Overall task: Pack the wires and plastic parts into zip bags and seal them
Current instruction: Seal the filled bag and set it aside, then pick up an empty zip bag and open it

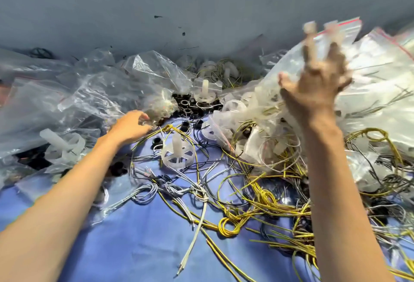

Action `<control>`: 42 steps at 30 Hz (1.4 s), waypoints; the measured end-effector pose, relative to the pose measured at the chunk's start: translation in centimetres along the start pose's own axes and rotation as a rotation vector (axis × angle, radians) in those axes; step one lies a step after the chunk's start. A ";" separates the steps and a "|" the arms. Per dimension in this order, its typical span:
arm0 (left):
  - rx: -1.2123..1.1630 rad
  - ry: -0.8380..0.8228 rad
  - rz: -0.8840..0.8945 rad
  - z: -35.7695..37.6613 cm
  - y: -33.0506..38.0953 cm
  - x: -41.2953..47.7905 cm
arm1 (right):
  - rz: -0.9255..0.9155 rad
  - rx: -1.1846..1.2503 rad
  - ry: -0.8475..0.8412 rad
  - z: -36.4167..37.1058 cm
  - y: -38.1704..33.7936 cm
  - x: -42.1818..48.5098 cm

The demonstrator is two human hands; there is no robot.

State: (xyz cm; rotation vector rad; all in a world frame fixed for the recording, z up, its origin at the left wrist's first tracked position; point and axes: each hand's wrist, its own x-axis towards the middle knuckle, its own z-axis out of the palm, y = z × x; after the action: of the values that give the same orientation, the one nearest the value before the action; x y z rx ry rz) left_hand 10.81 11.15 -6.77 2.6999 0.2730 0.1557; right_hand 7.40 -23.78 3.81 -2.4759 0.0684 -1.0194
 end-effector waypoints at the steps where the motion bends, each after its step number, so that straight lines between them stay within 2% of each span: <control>1: -0.012 0.025 -0.019 0.2 -0.3 -0.1 | -0.103 0.045 -0.191 0.4 -0.1 0.1; 3: -0.016 0.074 -0.055 0.4 -0.6 -0.4 | -0.127 -0.022 -0.635 1.8 0.1 -0.8; 4: -0.020 0.096 -0.059 0.5 -0.7 -0.5 | -0.112 -0.103 -0.766 2.6 0.2 -1.3; 5: -0.021 0.121 -0.056 0.5 -0.8 -0.5 | -0.104 -0.150 -0.809 3.2 0.3 -1.8; 8: -0.041 0.268 -0.048 0.0 -0.9 -0.9 | -0.055 -0.089 -0.758 3.1 -0.1 -2.1; 10: -0.138 0.394 -0.038 -1.1 -0.2 -1.6 | -0.015 -0.004 -0.733 2.3 -0.2 -1.7; 12: -0.249 0.497 0.008 -3.0 1.1 -2.3 | -0.038 0.033 -0.724 1.4 0.0 -1.4; 14: -0.372 0.507 0.086 -5.6 2.9 -3.4 | -0.097 0.098 -0.702 0.5 0.2 -1.0; 17: -0.647 0.249 0.308 -10.0 5.8 -6.7 | -0.112 0.443 -0.644 -0.3 -0.4 -0.5; 19: -0.672 0.048 0.494 -12.2 7.3 -9.5 | -0.031 0.731 -0.602 -0.5 -1.1 -0.5; 21: -0.584 -0.143 0.587 -13.3 8.2 -11.5 | 0.123 0.938 -0.614 -0.6 -1.8 -0.3; 23: -0.400 -0.331 0.605 -13.4 8.8 -12.4 | 0.242 1.033 -0.697 -0.6 -2.1 -0.2; 26: -0.120 -0.462 0.564 -13.2 8.8 -12.4 | 0.262 1.006 -0.830 -0.9 -2.4 -0.5; 29: 0.151 -0.498 0.507 -13.5 8.8 -12.1 | 0.123 0.971 -0.767 -1.1 -2.7 -1.0; 31: 0.178 -0.522 0.449 -14.0 8.9 -12.6 | 0.053 1.005 -0.719 -1.2 -3.1 -1.3; 33: 0.008 -0.487 0.401 -14.3 8.8 -12.8 | -0.040 1.032 -0.777 -1.3 -3.6 -1.7; 36: -0.227 -0.222 0.457 -14.2 9.1 -12.9 | -0.239 0.923 -0.882 -1.4 -4.6 -2.5; 38: -0.227 -0.054 0.553 -13.9 9.7 -13.4 | -0.309 0.946 -0.934 -1.2 -5.3 -3.1; 40: -0.165 0.005 0.644 -13.8 10.5 -13.9 | -0.330 0.988 -0.981 -0.9 -6.1 -3.6; 42: -0.144 0.031 0.662 -13.6 10.8 -14.2 | -0.344 0.986 -1.019 -0.5 -6.6 -3.9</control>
State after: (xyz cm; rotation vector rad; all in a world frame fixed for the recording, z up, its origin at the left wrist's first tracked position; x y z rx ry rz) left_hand -3.24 3.86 9.12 2.5418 -0.6091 0.3886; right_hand 3.47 -17.26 4.40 -1.7759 -0.9470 0.2278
